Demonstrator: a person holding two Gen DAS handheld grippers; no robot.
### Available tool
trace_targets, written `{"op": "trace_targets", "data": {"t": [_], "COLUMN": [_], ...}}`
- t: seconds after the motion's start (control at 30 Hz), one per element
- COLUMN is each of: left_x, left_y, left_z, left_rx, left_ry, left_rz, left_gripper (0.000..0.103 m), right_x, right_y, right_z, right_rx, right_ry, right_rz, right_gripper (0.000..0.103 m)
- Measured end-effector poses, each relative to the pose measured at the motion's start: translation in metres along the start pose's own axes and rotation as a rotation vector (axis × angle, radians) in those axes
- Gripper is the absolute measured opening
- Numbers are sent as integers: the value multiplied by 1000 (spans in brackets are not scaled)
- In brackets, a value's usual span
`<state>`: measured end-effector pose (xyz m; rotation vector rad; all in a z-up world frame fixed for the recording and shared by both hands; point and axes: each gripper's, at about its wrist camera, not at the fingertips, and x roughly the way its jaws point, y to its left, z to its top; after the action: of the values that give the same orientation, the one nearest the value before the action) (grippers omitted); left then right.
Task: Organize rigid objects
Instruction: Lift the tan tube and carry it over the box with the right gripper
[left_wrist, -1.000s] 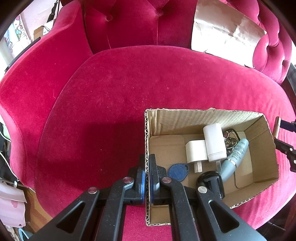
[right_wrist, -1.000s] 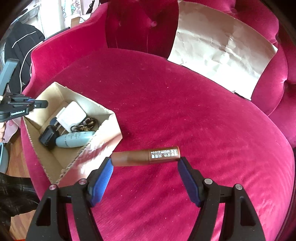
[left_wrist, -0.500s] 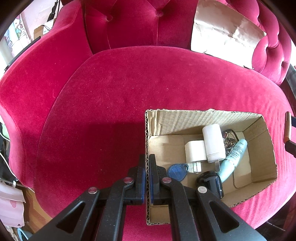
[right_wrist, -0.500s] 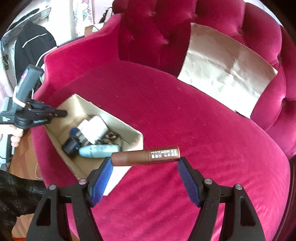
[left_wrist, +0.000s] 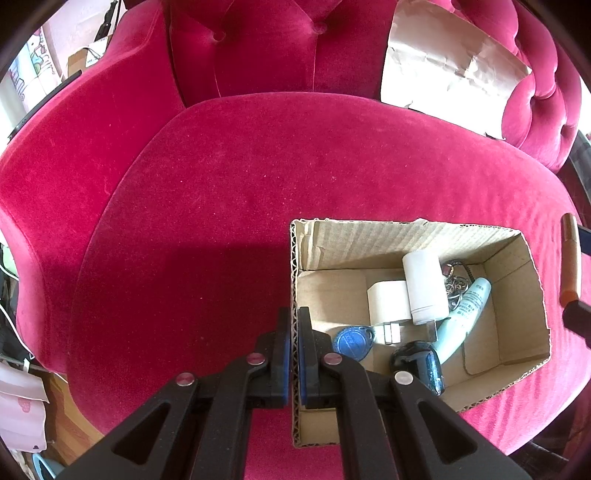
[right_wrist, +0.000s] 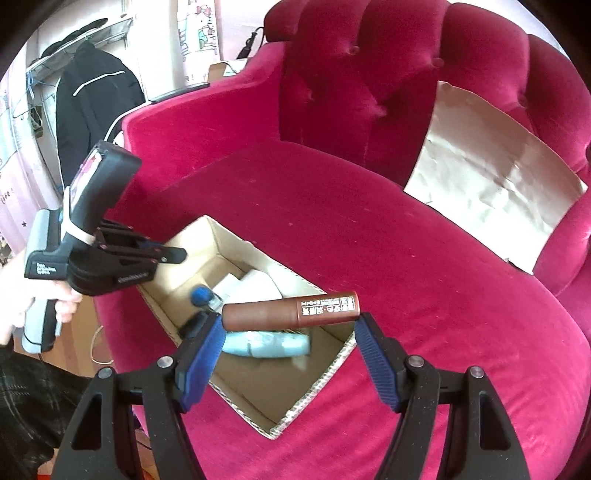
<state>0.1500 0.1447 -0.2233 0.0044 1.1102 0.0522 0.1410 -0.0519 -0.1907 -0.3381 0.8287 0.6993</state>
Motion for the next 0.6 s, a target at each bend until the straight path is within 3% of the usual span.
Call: {"op": "trace_targets", "data": {"t": [0.6], "left_x": [-2], "left_y": [1], "left_z": [0], "left_rx": [-1], "left_ry": [-1], "left_rz": [-4], "left_gripper": [3], "right_x": [34], "right_y": [21], "right_z": [-2], "right_rx": [74], "right_ry": [21], "right_rz": [-8], "right_gripper": [76]}}
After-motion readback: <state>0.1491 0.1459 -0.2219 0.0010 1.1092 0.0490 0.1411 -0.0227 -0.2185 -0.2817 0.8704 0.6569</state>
